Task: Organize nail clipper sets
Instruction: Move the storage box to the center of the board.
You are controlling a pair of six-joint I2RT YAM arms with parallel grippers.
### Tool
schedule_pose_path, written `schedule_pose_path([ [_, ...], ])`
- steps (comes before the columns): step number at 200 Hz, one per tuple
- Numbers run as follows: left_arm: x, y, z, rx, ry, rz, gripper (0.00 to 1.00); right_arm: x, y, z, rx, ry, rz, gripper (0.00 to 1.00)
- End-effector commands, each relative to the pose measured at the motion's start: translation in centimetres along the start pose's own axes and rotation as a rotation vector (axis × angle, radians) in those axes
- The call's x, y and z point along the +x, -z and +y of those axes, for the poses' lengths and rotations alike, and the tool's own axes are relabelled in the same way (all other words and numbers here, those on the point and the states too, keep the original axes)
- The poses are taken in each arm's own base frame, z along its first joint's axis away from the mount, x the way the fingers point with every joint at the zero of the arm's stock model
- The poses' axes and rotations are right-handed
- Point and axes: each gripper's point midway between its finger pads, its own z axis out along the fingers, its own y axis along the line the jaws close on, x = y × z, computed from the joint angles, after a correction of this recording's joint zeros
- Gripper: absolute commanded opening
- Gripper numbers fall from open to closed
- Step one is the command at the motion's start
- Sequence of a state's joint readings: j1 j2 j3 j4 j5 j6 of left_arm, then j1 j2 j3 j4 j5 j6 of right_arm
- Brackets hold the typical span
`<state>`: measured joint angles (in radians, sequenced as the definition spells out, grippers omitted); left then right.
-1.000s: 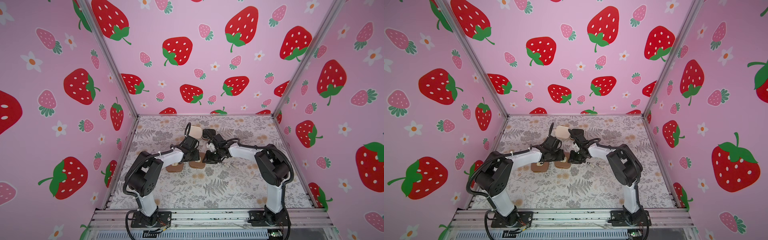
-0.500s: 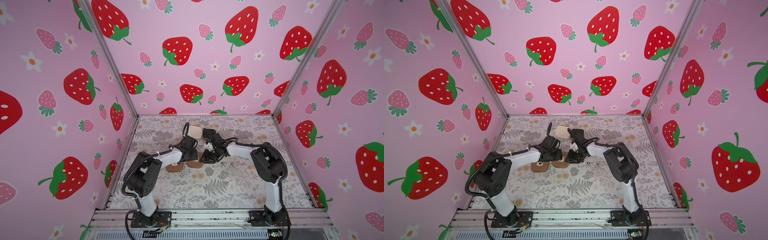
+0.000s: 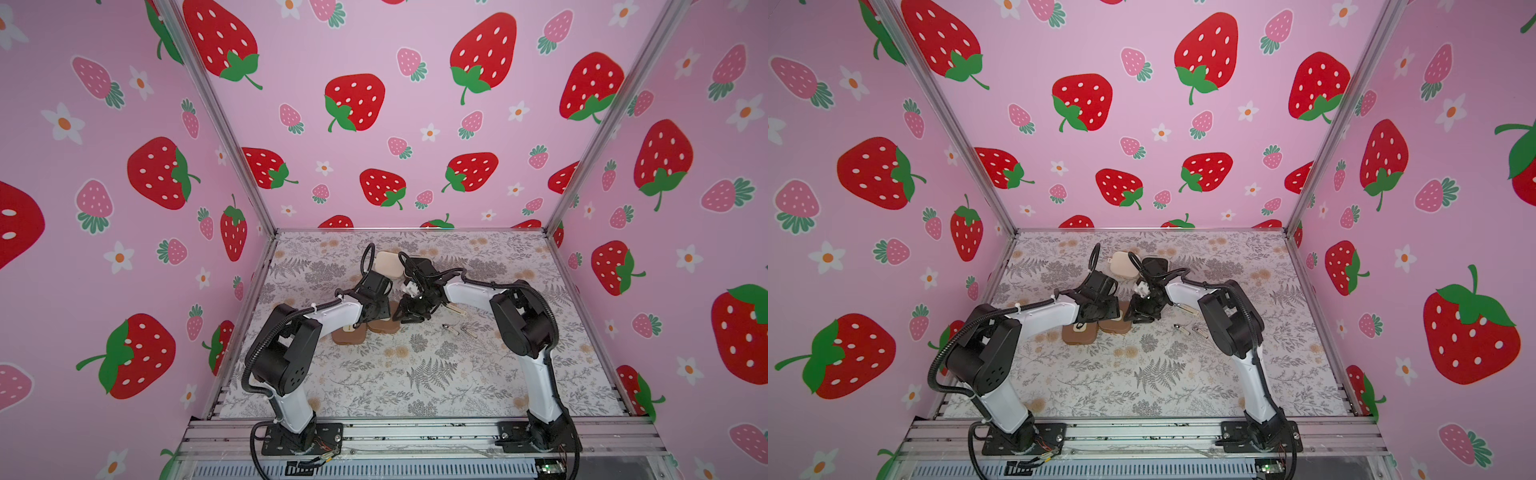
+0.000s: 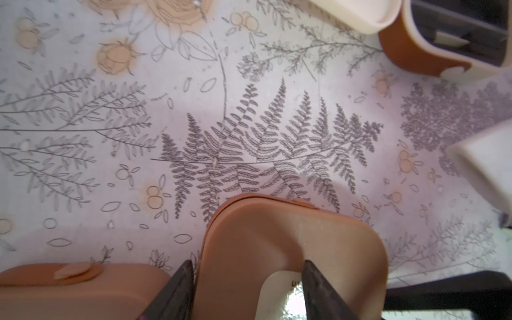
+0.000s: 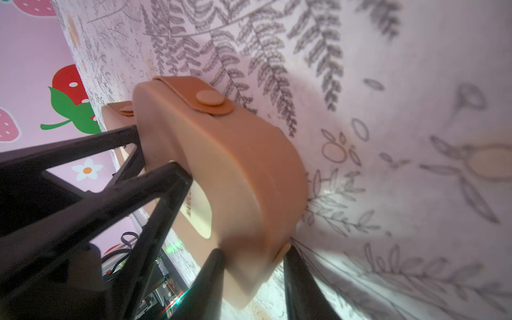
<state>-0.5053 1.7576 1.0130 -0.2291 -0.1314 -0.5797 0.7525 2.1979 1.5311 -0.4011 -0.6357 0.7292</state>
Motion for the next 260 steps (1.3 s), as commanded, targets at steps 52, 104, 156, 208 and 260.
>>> schedule_pose_path([
  [52,1.2,3.2,3.0,-0.132,-0.009,0.088,0.66,0.4,-4.7,-2.4,0.164,0.053,0.037,0.42],
  [104,-4.5,8.7,2.6,-0.089,0.039,-0.082,0.68,-5.1,4.0,0.1,0.188,0.184,-0.179,0.51],
  [156,-5.9,12.5,0.7,0.052,0.074,-0.156,0.69,-7.3,15.1,-0.1,0.331,0.316,-0.330,0.57],
  [208,-3.2,11.8,-1.1,0.203,0.114,-0.094,0.68,-12.3,19.6,-6.8,0.507,0.298,-0.303,0.56],
  [260,-1.9,11.5,-0.8,0.198,0.123,-0.064,0.67,-16.9,17.6,-10.0,0.478,0.263,-0.306,0.53],
])
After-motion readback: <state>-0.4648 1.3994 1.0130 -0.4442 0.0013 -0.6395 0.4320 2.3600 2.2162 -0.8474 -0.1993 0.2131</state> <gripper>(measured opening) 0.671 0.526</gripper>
